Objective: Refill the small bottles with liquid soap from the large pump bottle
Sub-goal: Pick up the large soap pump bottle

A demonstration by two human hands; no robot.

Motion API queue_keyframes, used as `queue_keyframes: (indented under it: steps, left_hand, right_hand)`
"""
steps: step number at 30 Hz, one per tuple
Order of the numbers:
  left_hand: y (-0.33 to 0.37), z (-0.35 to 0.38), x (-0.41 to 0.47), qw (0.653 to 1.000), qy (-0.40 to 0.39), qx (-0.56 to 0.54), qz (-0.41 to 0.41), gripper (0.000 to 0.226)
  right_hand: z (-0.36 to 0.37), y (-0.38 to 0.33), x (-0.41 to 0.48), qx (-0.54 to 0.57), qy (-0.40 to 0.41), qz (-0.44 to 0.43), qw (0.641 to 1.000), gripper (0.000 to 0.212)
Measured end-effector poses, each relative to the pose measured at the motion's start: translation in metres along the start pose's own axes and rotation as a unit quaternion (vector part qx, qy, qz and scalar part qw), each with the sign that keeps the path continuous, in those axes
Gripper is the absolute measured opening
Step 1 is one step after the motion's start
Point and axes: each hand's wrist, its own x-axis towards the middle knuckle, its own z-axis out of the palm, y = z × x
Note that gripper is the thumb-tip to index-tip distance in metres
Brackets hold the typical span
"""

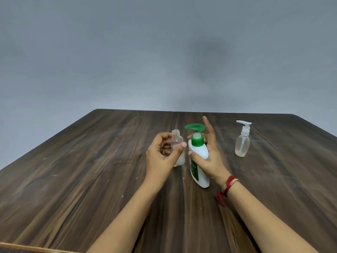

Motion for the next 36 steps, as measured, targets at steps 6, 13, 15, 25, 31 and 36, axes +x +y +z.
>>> queue_keyframes:
  steps: [6, 13, 15, 25, 31, 36]
  left_hand:
    - [-0.001, 0.013, 0.001, 0.999, -0.043, -0.014, 0.014, 0.030]
    - [-0.006, 0.019, 0.011, 0.999, -0.037, -0.020, -0.007, 0.028]
    - [-0.008, 0.021, 0.017, 0.999, -0.046, -0.006, -0.011, 0.027]
    - [-0.031, 0.019, 0.014, 0.999, -0.034, -0.019, -0.028, 0.036]
    - [-0.024, 0.015, 0.013, 0.998, -0.060, -0.012, -0.001, 0.040]
    - [-0.007, 0.014, 0.011, 0.998, -0.047, -0.030, 0.029, 0.035]
  right_hand:
    - [-0.003, 0.000, 0.000, -0.018, 0.018, -0.009, 1.000, 0.085]
    - [-0.001, -0.006, -0.005, -0.030, 0.016, -0.007, 0.999, 0.093]
    - [-0.001, -0.006, -0.006, -0.022, 0.013, -0.009, 1.000, 0.091]
    - [0.000, -0.004, -0.008, -0.111, 0.029, -0.013, 0.993, 0.096]
    - [0.006, -0.014, -0.006, -0.039, 0.022, -0.046, 0.998, 0.080]
    - [-0.004, -0.011, 0.001, 0.027, 0.061, -0.040, 0.997, 0.078]
